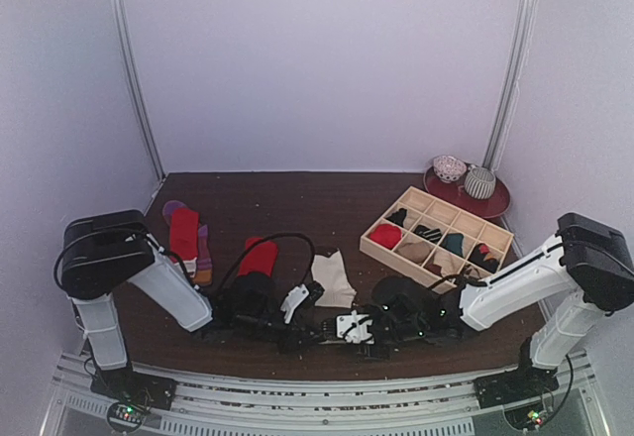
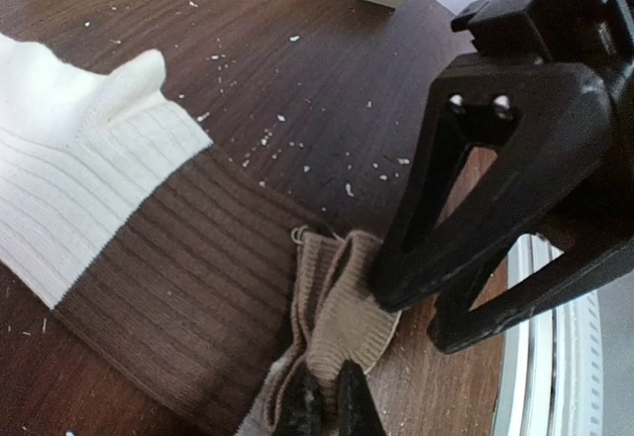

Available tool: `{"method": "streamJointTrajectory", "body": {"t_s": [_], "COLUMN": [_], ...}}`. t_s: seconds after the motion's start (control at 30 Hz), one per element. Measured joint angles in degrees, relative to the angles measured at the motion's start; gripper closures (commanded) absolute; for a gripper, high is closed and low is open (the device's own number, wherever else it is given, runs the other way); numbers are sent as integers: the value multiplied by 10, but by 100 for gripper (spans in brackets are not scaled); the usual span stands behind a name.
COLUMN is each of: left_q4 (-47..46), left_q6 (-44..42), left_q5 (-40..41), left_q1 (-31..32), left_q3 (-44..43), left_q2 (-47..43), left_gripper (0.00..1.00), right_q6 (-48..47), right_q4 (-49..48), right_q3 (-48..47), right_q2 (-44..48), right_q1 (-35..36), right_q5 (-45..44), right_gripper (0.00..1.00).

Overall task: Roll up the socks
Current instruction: Roll the sock at the center of the board.

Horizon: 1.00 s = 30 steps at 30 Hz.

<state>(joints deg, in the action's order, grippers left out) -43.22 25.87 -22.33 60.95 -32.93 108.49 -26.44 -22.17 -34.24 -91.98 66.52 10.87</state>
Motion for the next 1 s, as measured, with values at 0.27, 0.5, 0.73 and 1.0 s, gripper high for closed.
{"method": "streamJointTrajectory", "body": {"t_s": [0.27,0.5,0.73,1.0], "left_q4": [-4,2,90,137], "left_q6": [0,-12,-54,-156], "left_q5": [-5,-7,35,106], "left_q1": [-1,-2,0,-2], "left_q3": [2,6,39,77], "left_q2": [0,-7,-101,-250], "left_gripper": [100,84,33,31], "right_q6": [5,45,140,286], "right_q4": [10,27,64,31], "right_q3": [-20,-47,-74,-89], "right_q2": [-42,-61,-68,-122], "right_q1": [-3,-4,-35,-109], "right_q5": [-33,-52,29,250], "right_gripper": [74,98,100,100]}}
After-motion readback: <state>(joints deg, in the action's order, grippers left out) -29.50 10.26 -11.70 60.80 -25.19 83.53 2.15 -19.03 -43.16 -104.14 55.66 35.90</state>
